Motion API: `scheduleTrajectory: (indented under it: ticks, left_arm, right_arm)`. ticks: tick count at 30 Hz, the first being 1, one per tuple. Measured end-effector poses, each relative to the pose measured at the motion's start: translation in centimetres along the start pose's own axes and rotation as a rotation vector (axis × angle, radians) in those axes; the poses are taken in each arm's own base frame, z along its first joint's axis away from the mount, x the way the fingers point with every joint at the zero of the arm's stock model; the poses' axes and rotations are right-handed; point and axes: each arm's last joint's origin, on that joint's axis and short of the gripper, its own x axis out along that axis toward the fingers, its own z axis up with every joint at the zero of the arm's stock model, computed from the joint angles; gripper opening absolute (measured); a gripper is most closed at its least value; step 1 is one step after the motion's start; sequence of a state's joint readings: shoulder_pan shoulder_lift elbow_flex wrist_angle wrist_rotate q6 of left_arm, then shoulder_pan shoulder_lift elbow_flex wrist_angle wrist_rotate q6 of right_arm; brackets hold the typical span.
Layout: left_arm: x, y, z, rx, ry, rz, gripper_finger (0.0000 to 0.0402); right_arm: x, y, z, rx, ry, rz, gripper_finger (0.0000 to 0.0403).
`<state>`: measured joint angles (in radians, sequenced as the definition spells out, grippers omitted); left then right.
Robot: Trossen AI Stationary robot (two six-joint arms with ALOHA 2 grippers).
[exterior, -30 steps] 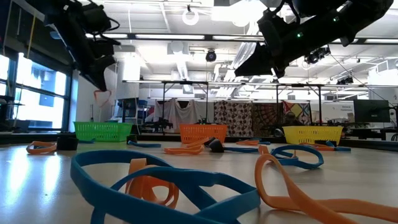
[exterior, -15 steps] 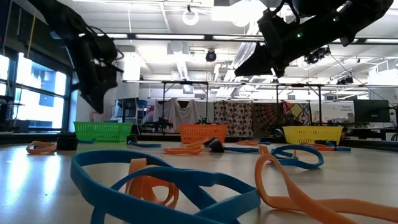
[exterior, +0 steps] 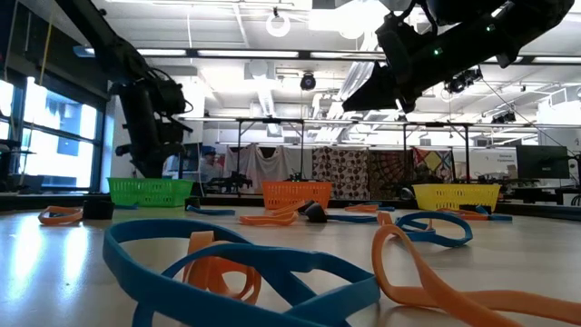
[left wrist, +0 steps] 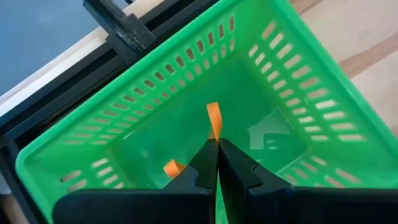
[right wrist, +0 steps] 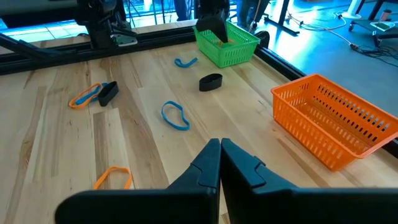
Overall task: Sort rubber bands into baskets
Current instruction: Put the orange rubber band into the green bin
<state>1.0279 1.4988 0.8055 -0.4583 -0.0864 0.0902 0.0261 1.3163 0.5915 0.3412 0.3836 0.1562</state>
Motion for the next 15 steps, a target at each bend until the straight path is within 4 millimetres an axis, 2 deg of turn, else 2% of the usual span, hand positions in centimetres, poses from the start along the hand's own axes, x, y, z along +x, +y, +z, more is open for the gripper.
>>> scheduleTrajectory:
  ticks: [7,15]
  left_arm:
    - [0.99,-0.06,0.40,0.003,0.025,-0.003,0.0001]
    - [1.00,-0.25,0.61,0.054,0.006,0.004,0.0019]
  right_arm:
    - [0.01,0.00,-0.01,0.000,0.000,0.000,0.0000]
    - [0.00,0.00,-0.01,0.000,0.001,0.000,0.0000]
